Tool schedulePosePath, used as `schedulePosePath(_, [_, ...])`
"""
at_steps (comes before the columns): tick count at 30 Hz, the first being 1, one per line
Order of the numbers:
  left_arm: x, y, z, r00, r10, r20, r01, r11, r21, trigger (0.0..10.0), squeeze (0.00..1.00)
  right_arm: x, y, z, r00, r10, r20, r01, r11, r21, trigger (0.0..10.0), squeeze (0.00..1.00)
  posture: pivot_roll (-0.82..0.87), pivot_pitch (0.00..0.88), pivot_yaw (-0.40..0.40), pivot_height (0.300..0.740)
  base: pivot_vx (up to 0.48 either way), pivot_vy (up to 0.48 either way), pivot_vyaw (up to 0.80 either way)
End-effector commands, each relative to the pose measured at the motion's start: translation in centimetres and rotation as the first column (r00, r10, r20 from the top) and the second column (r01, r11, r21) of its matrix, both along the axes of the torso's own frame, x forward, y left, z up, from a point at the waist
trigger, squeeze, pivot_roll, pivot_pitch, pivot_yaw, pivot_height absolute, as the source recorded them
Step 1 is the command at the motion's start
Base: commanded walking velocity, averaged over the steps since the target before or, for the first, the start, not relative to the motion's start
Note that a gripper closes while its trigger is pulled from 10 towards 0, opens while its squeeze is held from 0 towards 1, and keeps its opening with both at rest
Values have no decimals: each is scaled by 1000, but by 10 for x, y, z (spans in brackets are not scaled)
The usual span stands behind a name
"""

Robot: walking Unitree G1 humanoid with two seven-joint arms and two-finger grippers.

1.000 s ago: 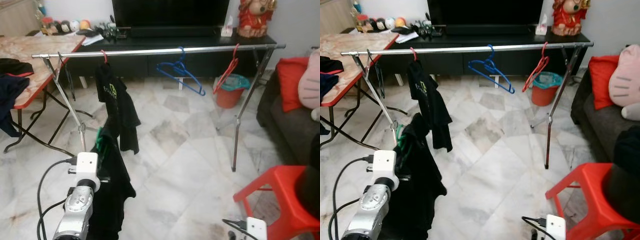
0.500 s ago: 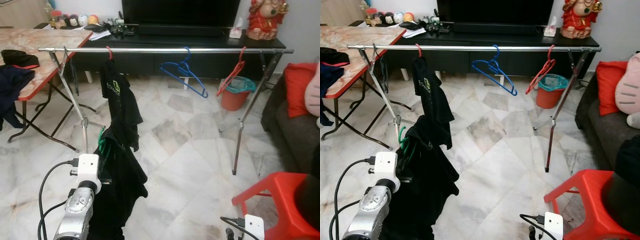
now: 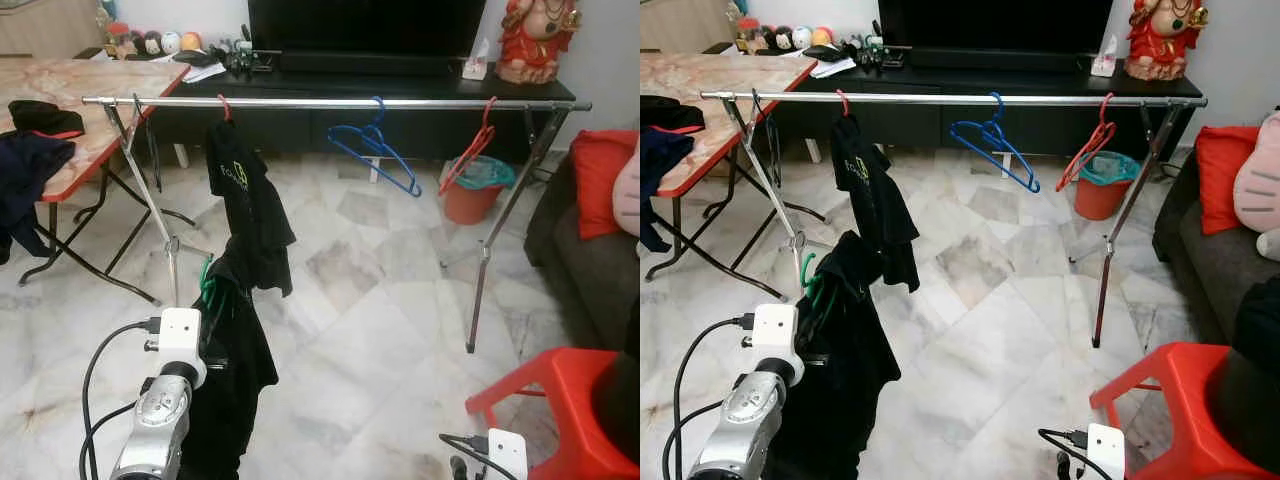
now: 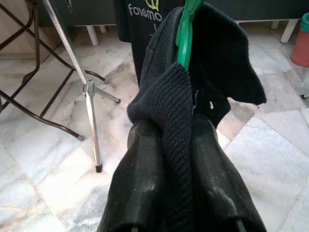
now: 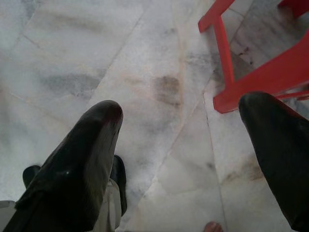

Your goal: Hang hanger

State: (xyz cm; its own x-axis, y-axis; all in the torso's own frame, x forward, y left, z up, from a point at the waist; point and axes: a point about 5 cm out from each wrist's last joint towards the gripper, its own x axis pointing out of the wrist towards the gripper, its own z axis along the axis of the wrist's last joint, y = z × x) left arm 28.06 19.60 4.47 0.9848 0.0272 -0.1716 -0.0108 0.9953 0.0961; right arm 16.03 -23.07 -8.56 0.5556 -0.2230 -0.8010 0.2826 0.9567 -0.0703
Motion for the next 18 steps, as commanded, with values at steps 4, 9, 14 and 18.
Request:
schedulePosePath(4, [3,-1,7,1000,-15,28,15,1000,6,10000,0,1,1,0,1000,-12,-2,12,1000,8,10000,0,-89,0,-27,740,285,0,0])
schedulePosePath(9, [-4,3,1,999,-50,13,49,996,71,10000,0,1,1,0,1000,-12,1,12,1000,8,10000,0,-89,0,-28,740,300,0,0])
schedulePosePath(14, [-8,5,-2,999,-41,6,40,997,63,10000,0,1,0,0,1000,-11,-1,11,1000,8,10000,0,-87,0,-30,740,307,0,0])
schedulePosePath(18, [-7,4,-1,999,-38,11,37,997,60,10000,0,1,1,0,1000,-5,-2,5,1000,8,10000,0,-83,0,-34,740,306,0,0])
